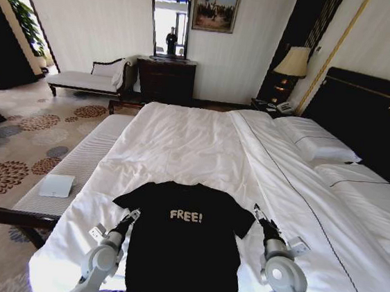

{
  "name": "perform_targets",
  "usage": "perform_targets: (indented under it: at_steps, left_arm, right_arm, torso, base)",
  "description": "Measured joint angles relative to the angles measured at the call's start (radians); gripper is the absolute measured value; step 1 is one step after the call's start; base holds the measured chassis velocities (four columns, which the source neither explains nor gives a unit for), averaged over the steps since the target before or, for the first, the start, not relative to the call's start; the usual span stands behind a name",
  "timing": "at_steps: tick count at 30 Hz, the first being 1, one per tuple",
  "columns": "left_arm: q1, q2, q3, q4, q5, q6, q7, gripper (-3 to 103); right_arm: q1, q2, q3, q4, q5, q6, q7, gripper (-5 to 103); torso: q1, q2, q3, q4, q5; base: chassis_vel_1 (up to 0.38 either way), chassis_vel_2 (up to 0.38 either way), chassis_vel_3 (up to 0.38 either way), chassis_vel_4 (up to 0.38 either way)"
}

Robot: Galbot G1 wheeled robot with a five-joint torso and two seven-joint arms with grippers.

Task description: Fold the clothes on the bed.

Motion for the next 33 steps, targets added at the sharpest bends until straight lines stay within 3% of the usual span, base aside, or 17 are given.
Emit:
perform_targets:
  at_steps: [3,5,8,10,11,12,23,33]
  left_arm:
    - [-0.006,-0.003,-0.004,0.023,-0.001,-0.017,0.010,53]
    - [-0.006,-0.003,-0.005,0.024,-0.001,-0.018,0.011,53]
    - [0.009,-0.003,-0.013,0.016,-0.004,-0.023,0.024,36]
    - [0.012,-0.002,-0.016,0.013,-0.005,-0.024,0.026,36]
    - [0.018,0.000,-0.022,0.007,-0.006,-0.026,0.029,26]
    - [0.020,0.002,-0.025,0.007,-0.008,-0.027,0.030,24]
    - [0.007,0.003,-0.024,0.036,-0.006,-0.030,0.032,19]
    - [0.002,0.005,-0.025,0.059,-0.003,-0.031,0.033,22]
  right_arm:
    - [0.000,0.001,-0.002,-0.001,0.000,0.001,0.002,100]
    - [0.000,0.001,-0.003,0.000,0.000,0.001,0.002,100]
    - [0.000,0.002,-0.004,0.000,-0.001,0.001,0.003,100]
    - [0.000,0.002,-0.004,0.000,-0.002,0.001,0.004,100]
    - [0.000,0.002,-0.004,0.000,-0.002,0.001,0.004,100]
    - [0.000,0.002,-0.005,0.000,-0.003,0.001,0.005,100]
    - [-0.011,0.016,-0.008,0.004,-0.017,0.001,0.007,100]
    - [-0.017,0.019,-0.003,0.007,-0.022,0.002,0.014,100]
  torso:
    - [0.000,0.000,0.000,0.0001,-0.0002]
    - [0.000,0.000,0.000,0.0001,-0.0001]
    - [0.000,0.000,0.000,0.0001,-0.0002]
    - [0.000,0.000,0.000,0.0001,-0.0001]
    - [0.000,0.000,0.000,0.0001,0.0000]
    - [0.000,0.000,0.000,0.0001,-0.0001]
    - [0.000,0.000,0.000,0.0001,-0.0001]
    - [0.000,0.000,0.000,0.0000,-0.0002]
  base:
    - [0.000,0.000,0.000,0.000]
    - [0.000,0.000,0.000,0.000]
    - [0.000,0.000,0.000,0.000]
    - [0.000,0.000,0.000,0.000]
    - [0.000,0.000,0.000,0.000]
    - [0.000,0.000,0.000,0.000]
    - [0.000,0.000,0.000,0.000]
    - [0.000,0.000,0.000,0.000]
